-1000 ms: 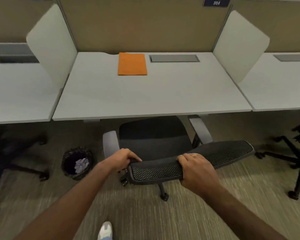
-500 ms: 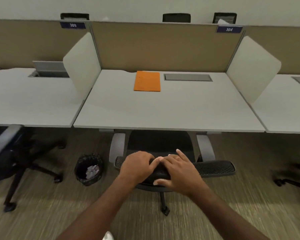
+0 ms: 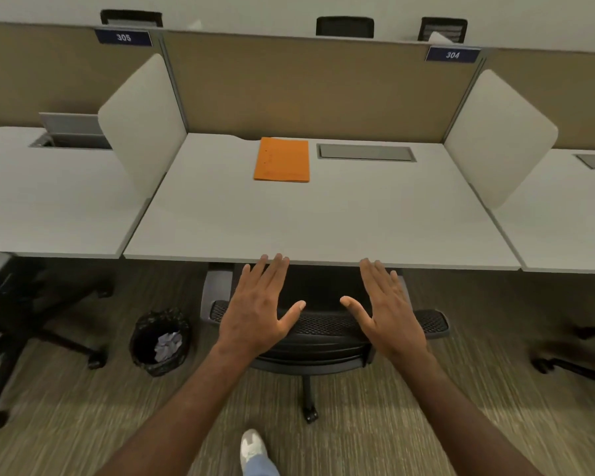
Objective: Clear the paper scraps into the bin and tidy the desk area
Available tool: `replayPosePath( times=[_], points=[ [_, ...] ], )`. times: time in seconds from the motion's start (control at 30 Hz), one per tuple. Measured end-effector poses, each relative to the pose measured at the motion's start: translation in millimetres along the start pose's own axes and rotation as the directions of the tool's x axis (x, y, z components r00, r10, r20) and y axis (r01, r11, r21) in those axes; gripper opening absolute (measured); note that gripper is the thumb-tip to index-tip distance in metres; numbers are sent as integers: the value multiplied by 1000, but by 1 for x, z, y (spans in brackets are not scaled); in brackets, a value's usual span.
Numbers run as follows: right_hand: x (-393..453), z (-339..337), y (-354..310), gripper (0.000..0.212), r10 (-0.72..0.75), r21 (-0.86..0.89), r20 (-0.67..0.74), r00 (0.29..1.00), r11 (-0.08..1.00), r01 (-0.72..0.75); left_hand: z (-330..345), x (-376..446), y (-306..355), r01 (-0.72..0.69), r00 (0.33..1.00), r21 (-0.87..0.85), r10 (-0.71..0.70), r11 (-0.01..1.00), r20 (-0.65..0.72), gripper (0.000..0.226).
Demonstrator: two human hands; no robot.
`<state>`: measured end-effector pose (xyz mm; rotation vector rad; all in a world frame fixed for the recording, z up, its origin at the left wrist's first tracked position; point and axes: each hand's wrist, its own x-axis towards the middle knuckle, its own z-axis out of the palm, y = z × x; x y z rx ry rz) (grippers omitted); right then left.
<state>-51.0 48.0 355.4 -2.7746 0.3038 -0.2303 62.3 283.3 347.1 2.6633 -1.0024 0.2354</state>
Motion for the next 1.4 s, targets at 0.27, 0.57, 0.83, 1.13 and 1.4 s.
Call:
replayPosePath(
  times=[0.27, 0.57, 0.83, 1.13, 1.4],
  points=[
    [68, 15, 16, 96, 71, -50, 146, 987, 997, -64, 15, 55, -24, -13, 995, -37, 17, 999, 97, 88],
    [146, 26, 19, 100, 102, -71, 229, 968, 994, -88, 26, 127, -64, 39, 988, -99, -24, 994, 150, 86],
    [182, 32, 21, 93, 96, -81, 148, 984, 993, -84, 34, 161, -80, 152, 981, -164, -129, 975, 143, 88],
    [183, 32, 24, 91, 110, -113, 136, 985, 989, -95, 38, 165, -79, 149, 983, -90, -138, 985, 124, 88],
    [191, 18, 16, 86, 73, -61, 161, 984, 996, -64, 29, 172, -76, 182, 973, -37, -174, 983, 154, 84]
  ],
)
